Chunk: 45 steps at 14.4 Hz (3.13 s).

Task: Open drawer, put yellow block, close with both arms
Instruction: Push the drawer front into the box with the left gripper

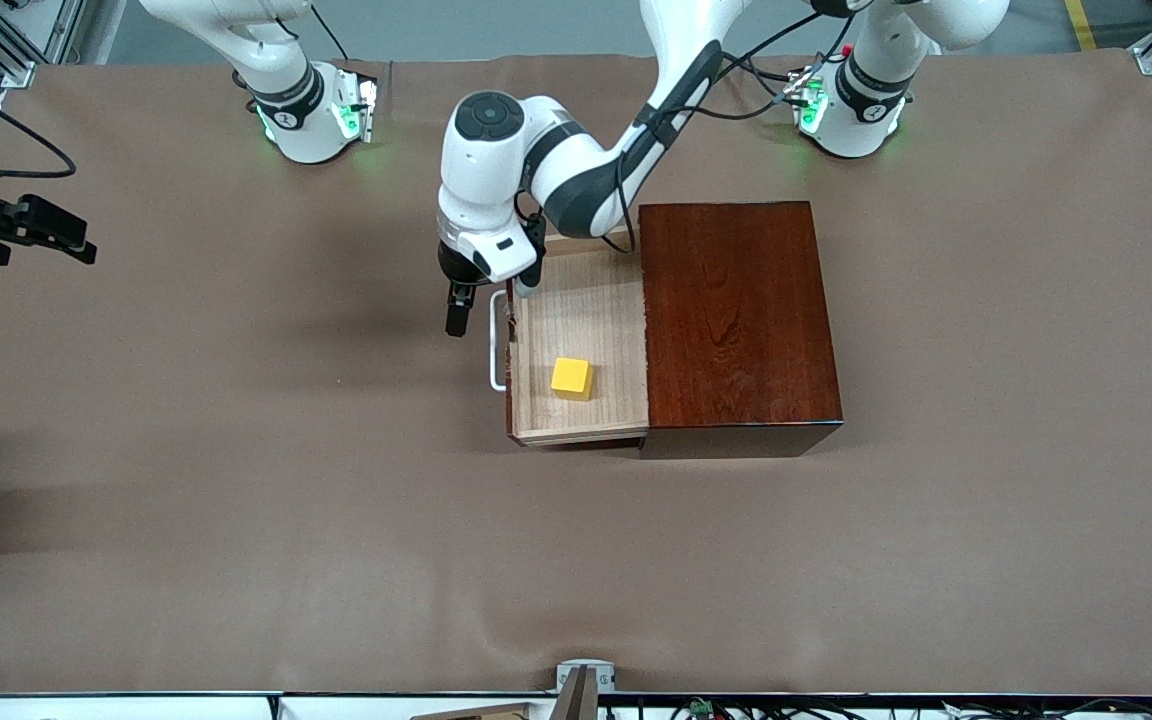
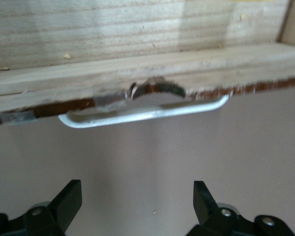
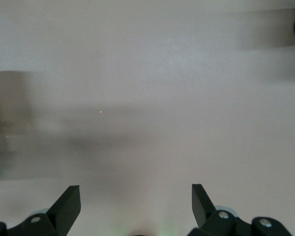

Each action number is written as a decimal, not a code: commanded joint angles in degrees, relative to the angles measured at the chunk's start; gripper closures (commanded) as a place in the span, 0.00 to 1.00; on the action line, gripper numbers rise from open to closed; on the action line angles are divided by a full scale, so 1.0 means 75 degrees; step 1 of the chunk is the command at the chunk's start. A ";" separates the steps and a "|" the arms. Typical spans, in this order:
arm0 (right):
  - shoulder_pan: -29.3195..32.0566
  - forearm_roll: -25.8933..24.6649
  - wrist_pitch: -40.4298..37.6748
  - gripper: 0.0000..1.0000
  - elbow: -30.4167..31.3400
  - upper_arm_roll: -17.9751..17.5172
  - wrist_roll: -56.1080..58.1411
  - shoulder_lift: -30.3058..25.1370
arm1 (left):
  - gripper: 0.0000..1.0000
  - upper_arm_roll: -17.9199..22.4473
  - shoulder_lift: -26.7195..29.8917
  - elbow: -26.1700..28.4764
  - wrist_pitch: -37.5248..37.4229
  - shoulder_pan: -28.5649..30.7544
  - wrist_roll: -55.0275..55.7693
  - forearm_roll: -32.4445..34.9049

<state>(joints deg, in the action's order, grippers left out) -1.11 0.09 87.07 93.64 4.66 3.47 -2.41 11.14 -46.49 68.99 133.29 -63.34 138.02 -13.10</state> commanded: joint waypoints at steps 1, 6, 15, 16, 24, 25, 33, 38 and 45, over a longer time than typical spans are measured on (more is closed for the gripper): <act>0.0066 -0.0094 -0.0043 0.00 -0.0076 -0.0059 0.0006 -0.0018 | 0.00 0.0014 -0.0141 -0.0211 -0.0310 0.0289 0.0018 -0.0456; 0.0054 -0.0083 -0.0066 0.00 -0.0064 -0.0059 0.0006 -0.0006 | 0.00 0.0061 -0.0165 -0.0152 -0.0626 0.0337 0.0101 -0.0375; 0.0055 -0.0083 -0.0090 0.00 -0.0064 -0.0059 0.0006 -0.0006 | 0.00 0.0155 -0.0083 -0.0152 -0.2302 0.0278 0.0696 0.0489; 0.0043 -0.0083 -0.0090 0.00 -0.0064 -0.0059 0.0018 -0.0006 | 0.00 0.0155 -0.0060 -0.0152 -0.2466 0.0278 0.0930 0.0852; 0.0031 -0.0083 -0.0078 0.00 -0.0052 -0.0071 0.0006 -0.0006 | 0.00 0.0600 0.0210 -0.0187 -0.3451 0.0266 0.1109 0.1582; 0.0031 -0.0083 -0.0078 0.00 -0.0052 -0.0071 0.0006 -0.0006 | 0.00 0.0600 0.0210 -0.0187 -0.3603 0.0266 0.1120 0.1710; 0.0031 -0.0071 -0.0067 0.00 -0.0052 -0.0071 0.0006 -0.0006 | 0.00 0.0600 0.0245 -0.0164 -0.4447 0.0266 0.1109 0.2378; 0.0019 -0.0071 -0.0067 0.00 -0.0052 -0.0071 0.0018 -0.0006 | 0.00 0.0600 0.0245 -0.0152 -0.4717 0.0266 0.1085 0.2987; 0.0031 -0.0083 -0.0055 0.00 -0.0064 -0.0071 0.0018 -0.0006 | 0.00 0.0600 0.0245 -0.0141 -0.5150 0.0301 0.1015 0.3421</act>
<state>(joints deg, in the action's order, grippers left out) -1.14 0.09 86.93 93.66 4.40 3.47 -2.41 14.81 -46.18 66.22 96.29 -61.59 145.52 8.41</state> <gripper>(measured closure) 0.000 0.000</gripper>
